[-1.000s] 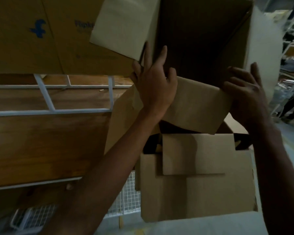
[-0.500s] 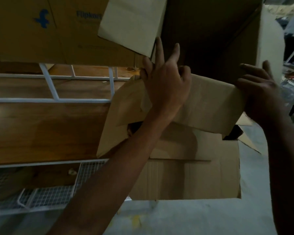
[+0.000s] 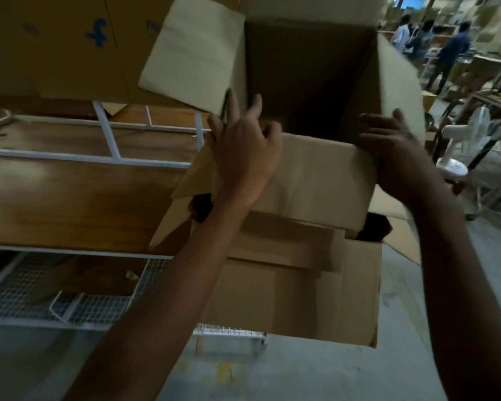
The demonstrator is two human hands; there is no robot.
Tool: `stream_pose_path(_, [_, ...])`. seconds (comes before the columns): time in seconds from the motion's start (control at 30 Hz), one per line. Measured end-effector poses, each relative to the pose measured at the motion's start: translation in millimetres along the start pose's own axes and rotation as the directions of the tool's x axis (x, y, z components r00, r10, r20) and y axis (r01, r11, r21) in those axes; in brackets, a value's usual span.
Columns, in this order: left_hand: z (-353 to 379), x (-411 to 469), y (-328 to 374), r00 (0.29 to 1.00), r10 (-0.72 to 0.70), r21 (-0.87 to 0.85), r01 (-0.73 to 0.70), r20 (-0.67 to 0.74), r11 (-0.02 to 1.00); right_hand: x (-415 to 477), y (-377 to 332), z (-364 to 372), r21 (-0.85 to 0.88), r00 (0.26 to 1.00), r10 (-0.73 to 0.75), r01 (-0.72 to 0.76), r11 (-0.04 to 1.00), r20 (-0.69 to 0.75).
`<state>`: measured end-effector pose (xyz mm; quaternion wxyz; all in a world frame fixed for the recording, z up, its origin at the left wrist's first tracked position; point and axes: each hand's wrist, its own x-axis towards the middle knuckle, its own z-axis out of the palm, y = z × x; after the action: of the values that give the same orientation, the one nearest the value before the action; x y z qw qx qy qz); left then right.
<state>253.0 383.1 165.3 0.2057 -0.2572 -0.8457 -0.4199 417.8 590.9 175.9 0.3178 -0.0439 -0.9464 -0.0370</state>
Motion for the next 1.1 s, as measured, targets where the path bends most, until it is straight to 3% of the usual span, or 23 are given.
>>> stream_pose_path(0.13, [21.8,-7.9,-1.1,0.996,-0.084,0.082,0.081,0.025,0.993,-4.8,12.2,29.6,-0.025,0.992,-0.011,0.014,1.0,0.128])
stream_pose_path(0.43, [41.8,-10.6,-16.8,0.973,-0.206,0.233,0.178,0.105,0.956,-7.7,10.4,48.3,0.072,0.961,-0.075,0.057,0.996,0.268])
stream_pose_path(0.83, [40.6,5.5,-18.6,0.922,-0.281,0.291,0.201,0.266,0.935,21.4,12.6,60.8,0.144,0.902,-0.01,-0.058,0.988,0.431])
stream_pose_path(1.1, [23.4,16.3,-8.6,0.943,-0.217,0.335,0.126,0.25,0.934,31.4,19.0,33.7,0.181,0.892,0.021,-0.115,0.977,0.452])
